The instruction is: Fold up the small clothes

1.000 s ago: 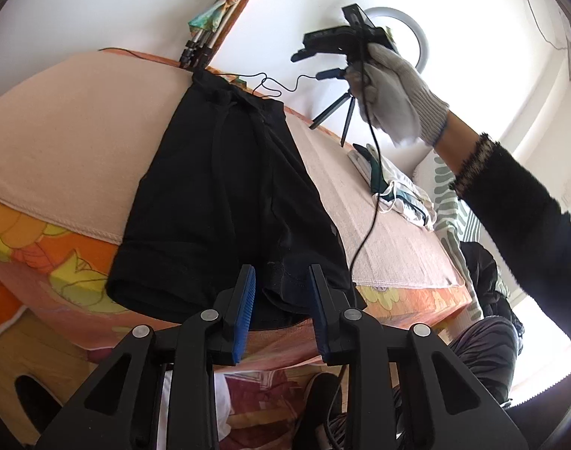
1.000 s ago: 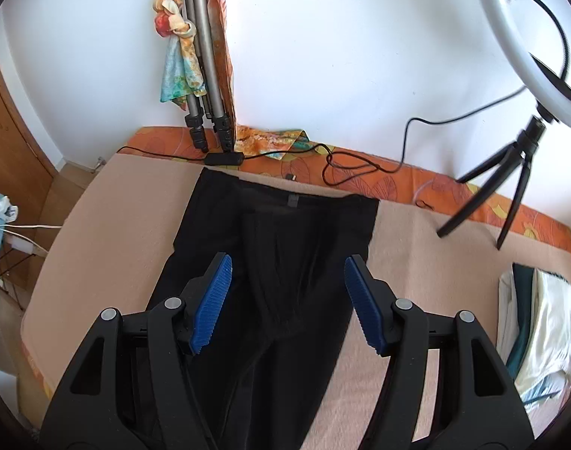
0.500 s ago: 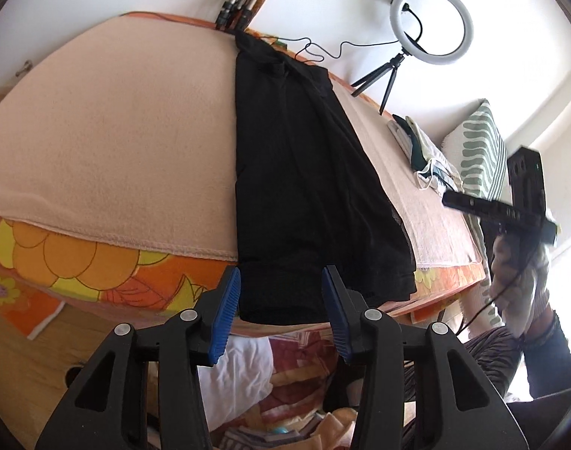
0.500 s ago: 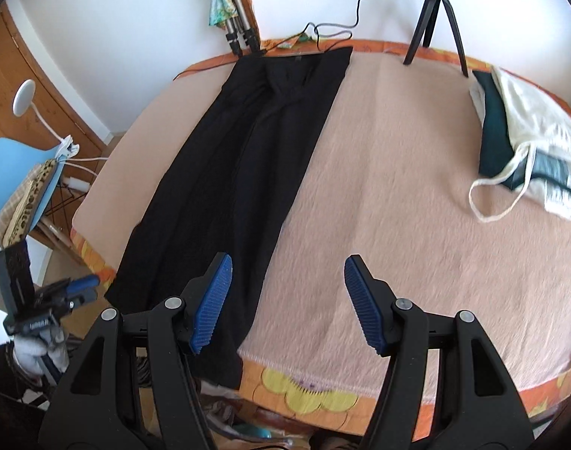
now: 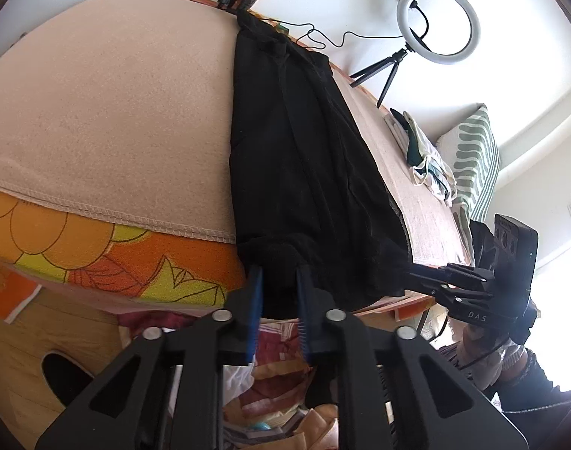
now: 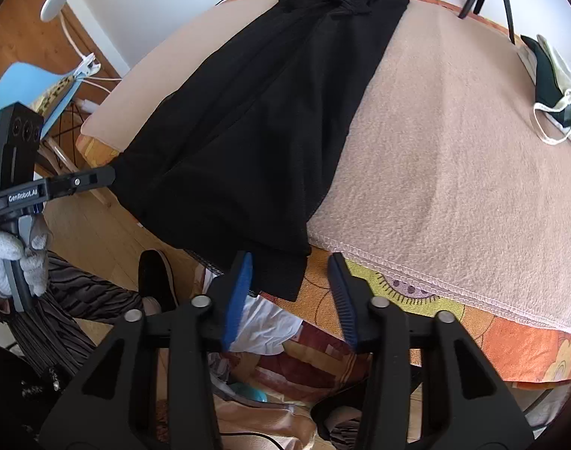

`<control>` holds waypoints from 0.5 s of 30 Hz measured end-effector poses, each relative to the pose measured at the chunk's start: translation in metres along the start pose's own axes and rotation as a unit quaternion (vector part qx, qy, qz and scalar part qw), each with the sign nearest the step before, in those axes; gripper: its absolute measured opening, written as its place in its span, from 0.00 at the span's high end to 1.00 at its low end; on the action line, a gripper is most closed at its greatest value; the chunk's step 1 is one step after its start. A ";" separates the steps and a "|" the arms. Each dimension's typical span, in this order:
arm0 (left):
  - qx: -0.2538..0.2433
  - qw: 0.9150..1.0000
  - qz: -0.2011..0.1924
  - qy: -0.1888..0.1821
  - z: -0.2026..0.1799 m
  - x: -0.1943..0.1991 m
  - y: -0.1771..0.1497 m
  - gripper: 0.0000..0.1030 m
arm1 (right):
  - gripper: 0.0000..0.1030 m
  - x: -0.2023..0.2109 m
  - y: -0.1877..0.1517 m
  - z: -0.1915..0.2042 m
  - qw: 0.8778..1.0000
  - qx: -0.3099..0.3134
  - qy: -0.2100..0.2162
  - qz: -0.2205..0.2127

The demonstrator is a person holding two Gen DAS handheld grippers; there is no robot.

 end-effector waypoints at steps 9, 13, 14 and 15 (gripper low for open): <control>-0.033 0.999 -0.043 -0.007 -0.011 0.020 0.000 0.97 | 0.96 0.052 0.006 0.008 0.998 0.023 -0.045 -0.042; -0.019 0.999 -0.026 -0.001 -0.003 0.011 -0.002 0.97 | 0.96 0.038 0.001 0.028 0.998 0.052 -0.013 -0.011; -0.014 1.000 -0.022 0.000 -0.001 0.009 -0.002 0.97 | 0.96 0.029 0.001 0.033 0.998 0.065 -0.018 0.005; -0.010 1.000 -0.015 -0.001 0.001 0.008 -0.002 0.97 | 0.96 0.023 -0.001 0.038 0.996 0.079 -0.035 0.016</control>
Point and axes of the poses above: each gripper's, at about its wrist camera, not at the fingertips, and x roughly against the way its jaws point, z to its left, y to its top, the point moved 1 cm from there along -x, roughly the way its jaws point, and after that the axes turned 13 degrees about x, right-handed, at the moved point
